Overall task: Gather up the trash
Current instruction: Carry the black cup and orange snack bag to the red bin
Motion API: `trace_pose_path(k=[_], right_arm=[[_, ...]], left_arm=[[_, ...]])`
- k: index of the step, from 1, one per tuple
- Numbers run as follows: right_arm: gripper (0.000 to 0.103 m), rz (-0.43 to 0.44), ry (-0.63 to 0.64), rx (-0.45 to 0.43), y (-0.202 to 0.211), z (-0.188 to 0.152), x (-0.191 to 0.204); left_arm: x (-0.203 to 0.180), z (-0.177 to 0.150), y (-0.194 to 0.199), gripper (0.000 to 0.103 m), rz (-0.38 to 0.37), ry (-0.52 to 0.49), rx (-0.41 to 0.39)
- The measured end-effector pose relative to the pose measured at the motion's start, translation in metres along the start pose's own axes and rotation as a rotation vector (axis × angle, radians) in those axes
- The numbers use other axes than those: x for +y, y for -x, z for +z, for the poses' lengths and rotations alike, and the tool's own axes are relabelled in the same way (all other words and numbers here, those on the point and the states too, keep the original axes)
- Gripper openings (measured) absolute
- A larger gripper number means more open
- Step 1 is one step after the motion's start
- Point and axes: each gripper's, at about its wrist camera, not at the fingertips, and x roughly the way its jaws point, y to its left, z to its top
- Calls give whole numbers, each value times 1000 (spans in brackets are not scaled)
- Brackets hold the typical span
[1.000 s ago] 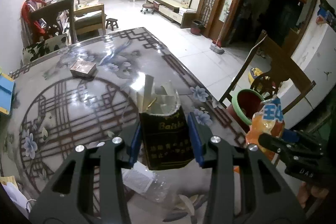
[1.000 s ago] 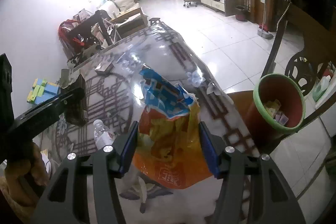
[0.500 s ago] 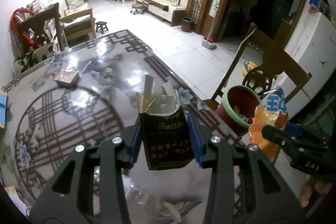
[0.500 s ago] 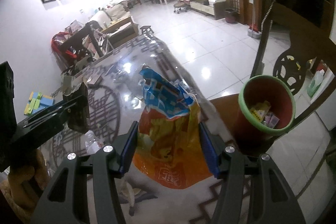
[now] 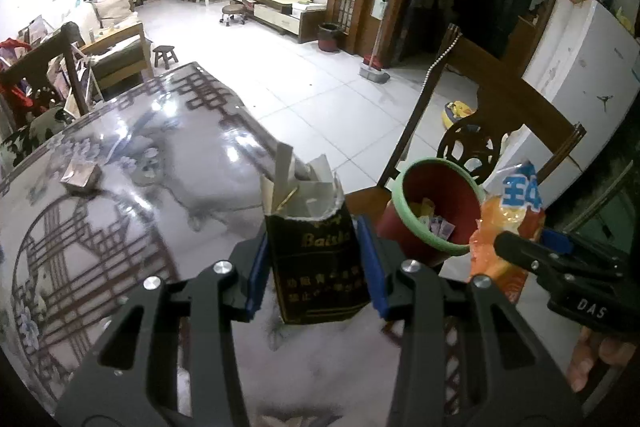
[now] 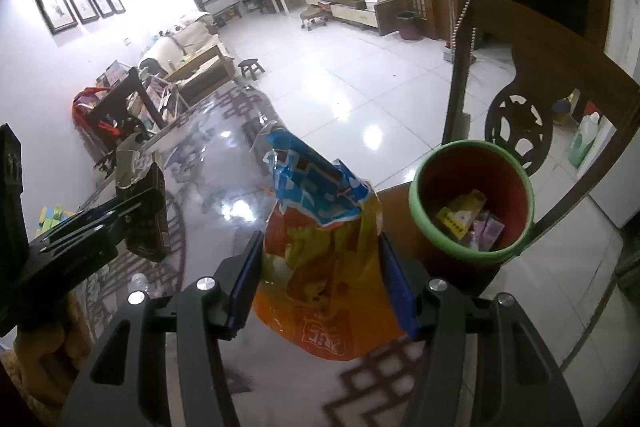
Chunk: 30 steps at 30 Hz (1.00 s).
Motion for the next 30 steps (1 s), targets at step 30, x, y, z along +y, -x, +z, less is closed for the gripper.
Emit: trace_pose_path(k=[30], right_arm=[[55, -66, -82, 9, -37, 73, -133]], left_arm=[[-109, 64, -114, 39, -42, -95, 87]])
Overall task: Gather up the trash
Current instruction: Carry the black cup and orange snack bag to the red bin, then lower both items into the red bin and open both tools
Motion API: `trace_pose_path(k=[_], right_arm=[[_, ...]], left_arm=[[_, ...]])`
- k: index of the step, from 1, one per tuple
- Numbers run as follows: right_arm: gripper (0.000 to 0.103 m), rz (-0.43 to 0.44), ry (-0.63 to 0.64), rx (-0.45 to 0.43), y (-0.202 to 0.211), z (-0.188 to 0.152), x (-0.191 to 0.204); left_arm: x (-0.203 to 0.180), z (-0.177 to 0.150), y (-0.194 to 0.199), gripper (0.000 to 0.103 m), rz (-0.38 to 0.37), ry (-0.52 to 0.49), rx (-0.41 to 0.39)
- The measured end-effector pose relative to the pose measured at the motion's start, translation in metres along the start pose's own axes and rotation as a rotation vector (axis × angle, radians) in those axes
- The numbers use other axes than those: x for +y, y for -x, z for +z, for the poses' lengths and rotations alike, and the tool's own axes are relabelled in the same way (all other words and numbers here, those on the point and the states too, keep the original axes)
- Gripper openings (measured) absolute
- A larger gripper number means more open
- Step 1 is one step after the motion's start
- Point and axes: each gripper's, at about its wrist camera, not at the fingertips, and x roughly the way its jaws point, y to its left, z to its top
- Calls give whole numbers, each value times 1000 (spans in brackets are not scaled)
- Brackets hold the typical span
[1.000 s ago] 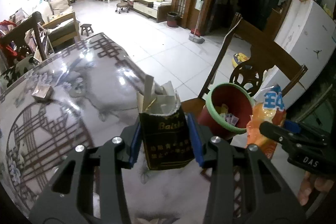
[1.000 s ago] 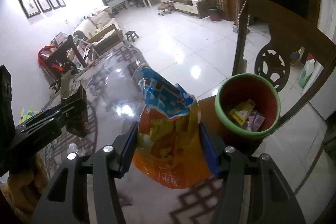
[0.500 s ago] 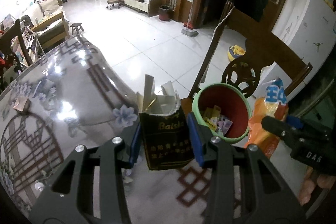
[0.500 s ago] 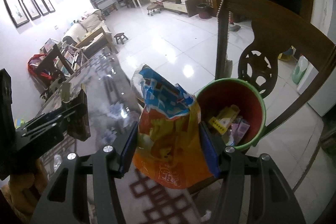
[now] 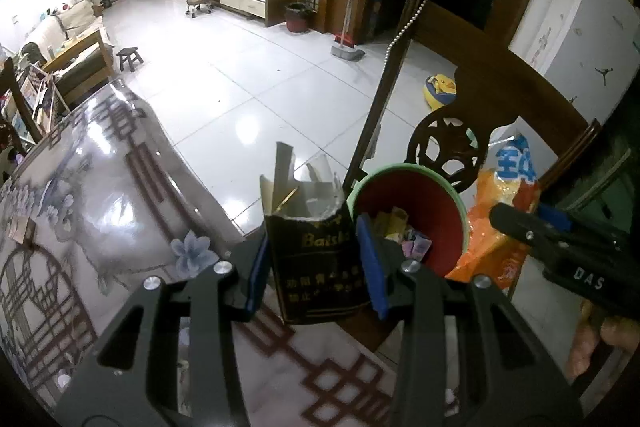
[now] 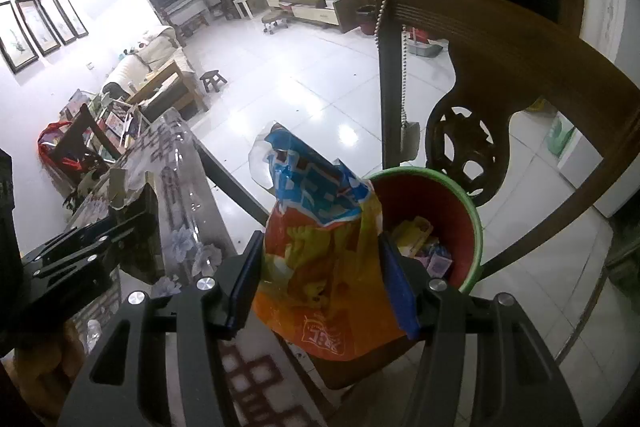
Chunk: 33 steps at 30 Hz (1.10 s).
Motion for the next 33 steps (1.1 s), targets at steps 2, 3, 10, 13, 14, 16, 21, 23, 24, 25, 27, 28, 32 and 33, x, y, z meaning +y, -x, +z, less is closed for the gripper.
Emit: trace_pose_path(k=[2, 3, 10, 13, 14, 16, 21, 23, 24, 25, 27, 28, 32, 33], right_arm=[[55, -8, 2, -3, -3, 2, -2], [55, -9, 1, -3, -5, 3, -4], [55, -21, -14, 6, -23, 12, -18], [55, -35, -28, 10, -30, 16, -28], [55, -37, -34, 10, -32, 18, -31], [55, -42, -47, 6, -37, 20, -40], [56, -58, -84, 15, -55, 23, -65], [56, -67, -93, 16, -60, 23, -71], [57, -69, -93, 13, -63, 23, -75], [58, -74, -93, 8, -68, 23, -79], [58, -89, -92, 24, -77, 24, -86], [61, -94, -92, 27, -79, 24, -88], [73, -207, -91, -5, -78, 26, -100], [73, -219, -101, -13, -75, 27, -105]], left_arm=[[-3, 3, -5, 39, -2, -6, 5], [-5, 4, -7, 40, -1, -9, 10], [-15, 10, -30, 40, -21, -22, 53], [-22, 14, -42, 40, -58, -16, 81], [-24, 15, -46, 40, -68, -13, 88], [-30, 18, -58, 40, -91, -7, 108], [-44, 25, -86, 40, -133, 7, 157], [-49, 30, -93, 40, -150, 10, 168], [-52, 32, -96, 40, -162, 12, 169], [-55, 35, -98, 40, -173, 11, 167], [-60, 39, -99, 40, -184, 2, 161], [-64, 41, -102, 40, -193, -4, 160], [-73, 45, -111, 65, -235, 0, 177], [-73, 45, -110, 71, -246, 8, 167]])
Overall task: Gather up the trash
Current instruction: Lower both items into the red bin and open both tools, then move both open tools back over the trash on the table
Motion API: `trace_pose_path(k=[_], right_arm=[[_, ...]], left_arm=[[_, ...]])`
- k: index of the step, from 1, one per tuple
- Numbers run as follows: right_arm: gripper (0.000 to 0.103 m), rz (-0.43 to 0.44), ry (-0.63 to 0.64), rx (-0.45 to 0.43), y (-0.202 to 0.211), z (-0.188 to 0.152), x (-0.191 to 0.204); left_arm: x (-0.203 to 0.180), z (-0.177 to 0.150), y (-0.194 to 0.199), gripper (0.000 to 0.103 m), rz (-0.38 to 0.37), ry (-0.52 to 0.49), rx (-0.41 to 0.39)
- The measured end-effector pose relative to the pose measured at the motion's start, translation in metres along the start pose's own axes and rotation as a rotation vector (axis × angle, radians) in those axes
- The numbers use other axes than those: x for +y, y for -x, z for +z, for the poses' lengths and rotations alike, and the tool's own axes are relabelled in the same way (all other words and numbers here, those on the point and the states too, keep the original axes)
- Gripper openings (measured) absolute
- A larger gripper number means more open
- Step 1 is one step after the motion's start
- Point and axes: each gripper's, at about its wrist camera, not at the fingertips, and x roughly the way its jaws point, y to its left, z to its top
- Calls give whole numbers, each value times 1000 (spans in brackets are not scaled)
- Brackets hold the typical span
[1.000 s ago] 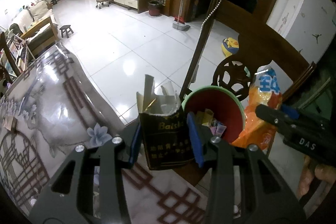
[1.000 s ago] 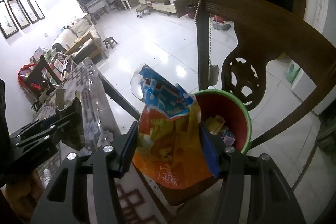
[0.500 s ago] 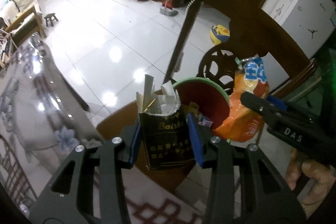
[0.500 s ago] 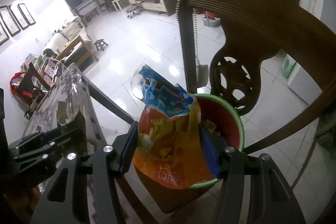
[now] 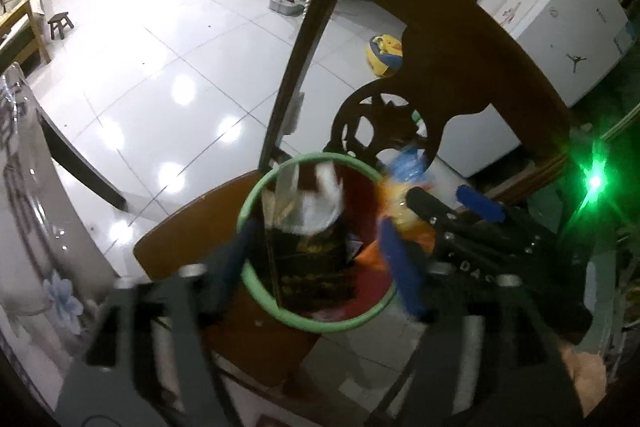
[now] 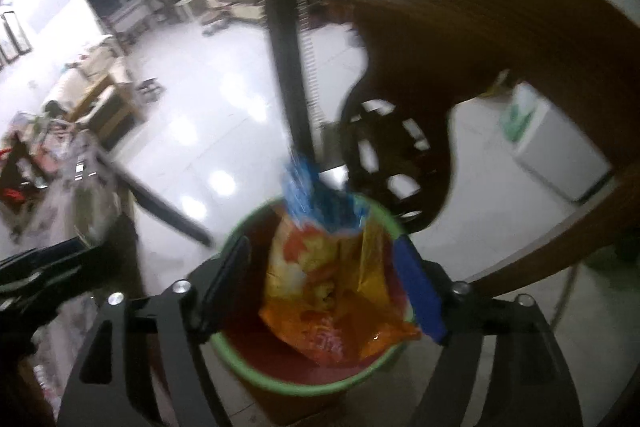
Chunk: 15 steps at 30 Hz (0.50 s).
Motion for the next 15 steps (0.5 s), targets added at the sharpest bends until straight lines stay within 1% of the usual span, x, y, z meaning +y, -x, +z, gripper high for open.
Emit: trace_pose_path(k=[3, 5, 8, 11, 15], right_arm=[[73, 3, -49, -21, 12, -2, -14], [73, -6, -51, -26, 19, -5, -17], [73, -5, -46, -33, 34, -10, -15], [74, 9, -32, -44, 49, -16, -4], [75, 62, 16, -28, 64, -30, 28]], left_arm=[[0, -2, 3, 71, -28, 11, -3], [1, -5, 8, 71, -32, 14, -5], [4, -9, 24, 71, -36, 14, -29], [11, -20, 51, 71, -5, 5, -77], [30, -47, 95, 72, 49, 28, -146]])
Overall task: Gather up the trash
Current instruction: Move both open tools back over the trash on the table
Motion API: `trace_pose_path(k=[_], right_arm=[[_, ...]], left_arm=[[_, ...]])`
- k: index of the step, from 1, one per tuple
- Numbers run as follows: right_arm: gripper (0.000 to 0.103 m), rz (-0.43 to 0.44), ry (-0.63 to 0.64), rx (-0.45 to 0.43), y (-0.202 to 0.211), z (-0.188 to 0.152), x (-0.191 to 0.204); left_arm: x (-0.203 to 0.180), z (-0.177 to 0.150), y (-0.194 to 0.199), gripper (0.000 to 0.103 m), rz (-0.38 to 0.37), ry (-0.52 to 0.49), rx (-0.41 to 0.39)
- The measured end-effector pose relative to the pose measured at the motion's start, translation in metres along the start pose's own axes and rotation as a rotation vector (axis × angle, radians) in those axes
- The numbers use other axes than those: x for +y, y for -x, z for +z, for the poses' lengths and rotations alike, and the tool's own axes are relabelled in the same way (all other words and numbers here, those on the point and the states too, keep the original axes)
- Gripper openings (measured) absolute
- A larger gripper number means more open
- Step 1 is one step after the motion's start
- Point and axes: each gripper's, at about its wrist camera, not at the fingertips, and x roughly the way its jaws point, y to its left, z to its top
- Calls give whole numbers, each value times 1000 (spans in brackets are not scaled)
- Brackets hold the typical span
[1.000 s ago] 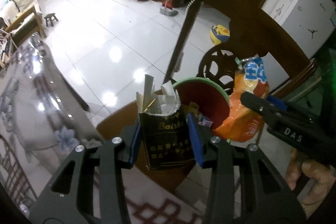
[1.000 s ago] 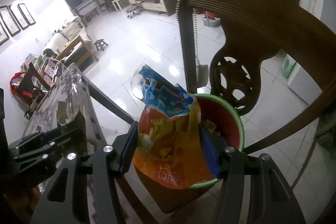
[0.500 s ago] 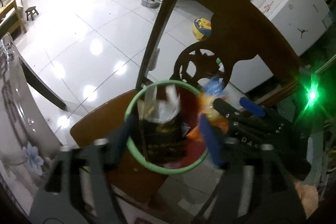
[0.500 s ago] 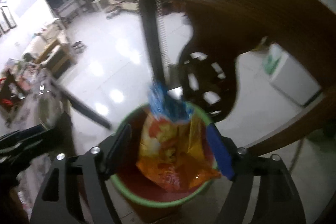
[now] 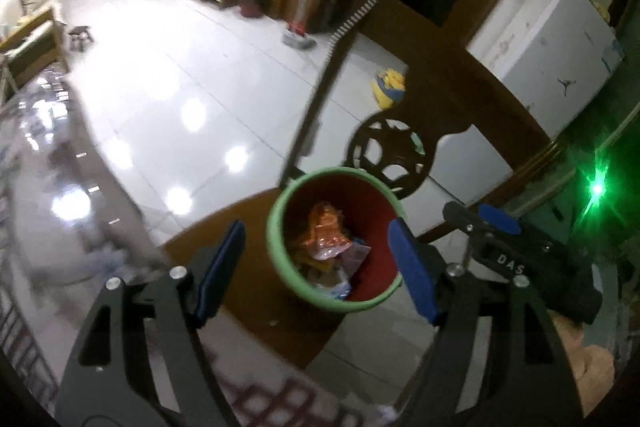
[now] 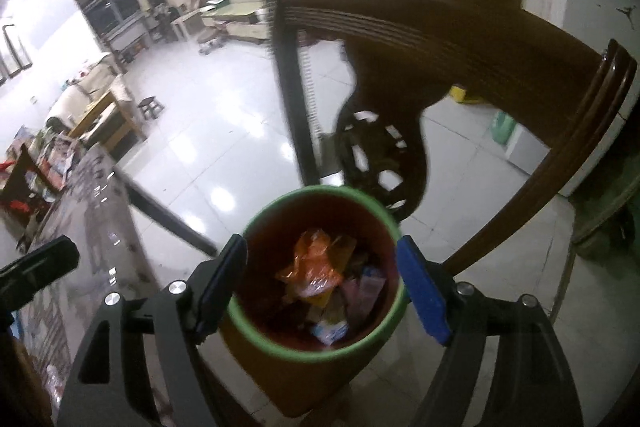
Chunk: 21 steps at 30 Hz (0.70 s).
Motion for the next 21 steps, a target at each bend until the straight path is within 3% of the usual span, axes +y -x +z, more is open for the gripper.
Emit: trace_pose_path(k=[9, 18, 21], right_arm=[[75, 145, 198, 89, 5, -55, 116], [75, 304, 437, 207, 12, -138, 251], [75, 406, 527, 236, 27, -169, 302]], left_arm=[[86, -75, 107, 73, 160, 189, -82], [179, -183, 205, 73, 358, 386, -114], [212, -221, 237, 73, 431, 470, -113]])
